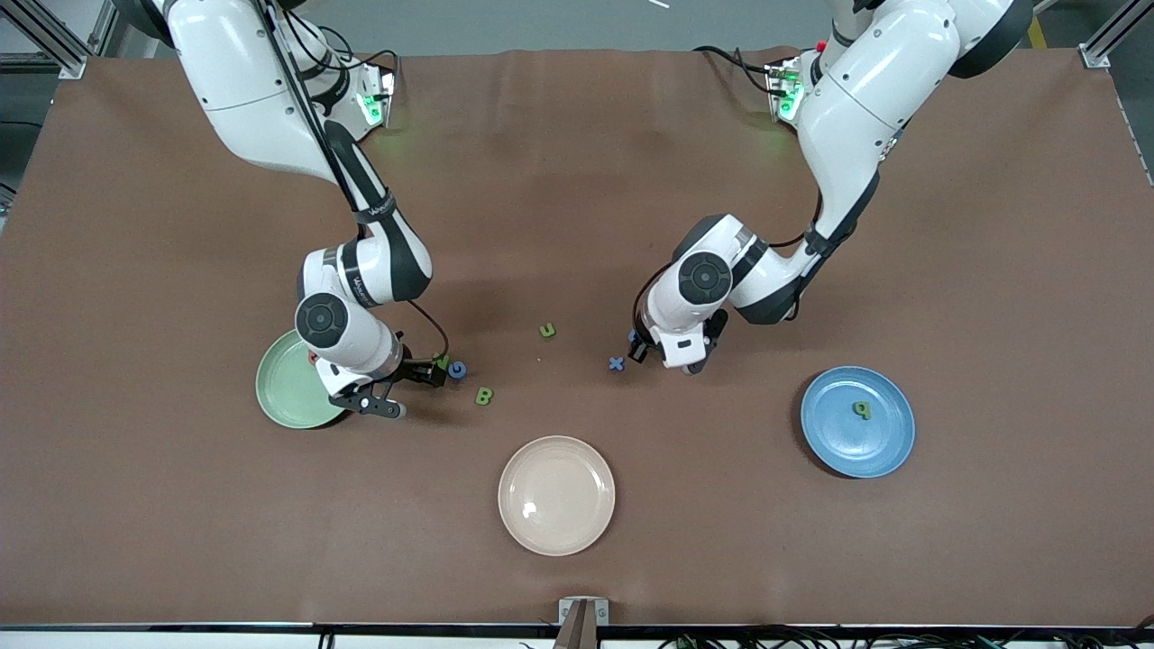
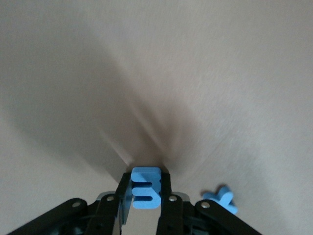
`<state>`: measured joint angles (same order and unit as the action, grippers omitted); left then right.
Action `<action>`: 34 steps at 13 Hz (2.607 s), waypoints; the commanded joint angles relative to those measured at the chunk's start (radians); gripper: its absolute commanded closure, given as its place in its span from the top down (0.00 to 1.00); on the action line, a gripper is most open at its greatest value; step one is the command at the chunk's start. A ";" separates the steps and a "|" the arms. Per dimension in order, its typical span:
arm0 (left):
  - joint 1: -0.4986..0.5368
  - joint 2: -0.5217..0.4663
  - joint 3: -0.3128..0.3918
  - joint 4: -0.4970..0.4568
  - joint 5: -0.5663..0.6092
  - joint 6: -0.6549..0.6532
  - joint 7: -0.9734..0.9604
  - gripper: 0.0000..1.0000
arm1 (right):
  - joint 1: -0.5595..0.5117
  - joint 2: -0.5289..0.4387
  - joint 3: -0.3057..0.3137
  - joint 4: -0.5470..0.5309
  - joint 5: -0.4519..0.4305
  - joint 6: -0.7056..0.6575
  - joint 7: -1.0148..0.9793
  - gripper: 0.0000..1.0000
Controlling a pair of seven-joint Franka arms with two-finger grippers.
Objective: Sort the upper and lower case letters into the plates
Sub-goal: 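Carry the m to the blue plate while the right gripper grasps the N, then release the m in the blue plate while the right gripper carries the N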
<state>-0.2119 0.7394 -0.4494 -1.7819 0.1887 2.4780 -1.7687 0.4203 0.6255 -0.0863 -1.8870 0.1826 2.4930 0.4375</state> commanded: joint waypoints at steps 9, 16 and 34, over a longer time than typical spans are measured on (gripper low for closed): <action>0.227 -0.118 0.077 0.144 0.031 -0.255 0.365 0.00 | 0.078 -0.013 -0.013 -0.073 0.005 0.018 0.078 1.00; 0.347 -0.109 0.080 0.144 0.031 -0.255 0.561 0.00 | 0.083 -0.046 -0.012 -0.098 0.003 0.007 0.072 0.67; 0.162 -0.084 0.101 0.153 0.100 -0.333 0.430 1.00 | -0.178 -0.138 -0.107 0.026 0.006 -0.313 -0.453 0.00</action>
<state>0.0385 0.6777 -0.3498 -1.6321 0.2843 2.1725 -1.2598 0.2559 0.4842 -0.2082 -1.8279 0.1812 2.1408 0.0066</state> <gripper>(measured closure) 0.000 0.678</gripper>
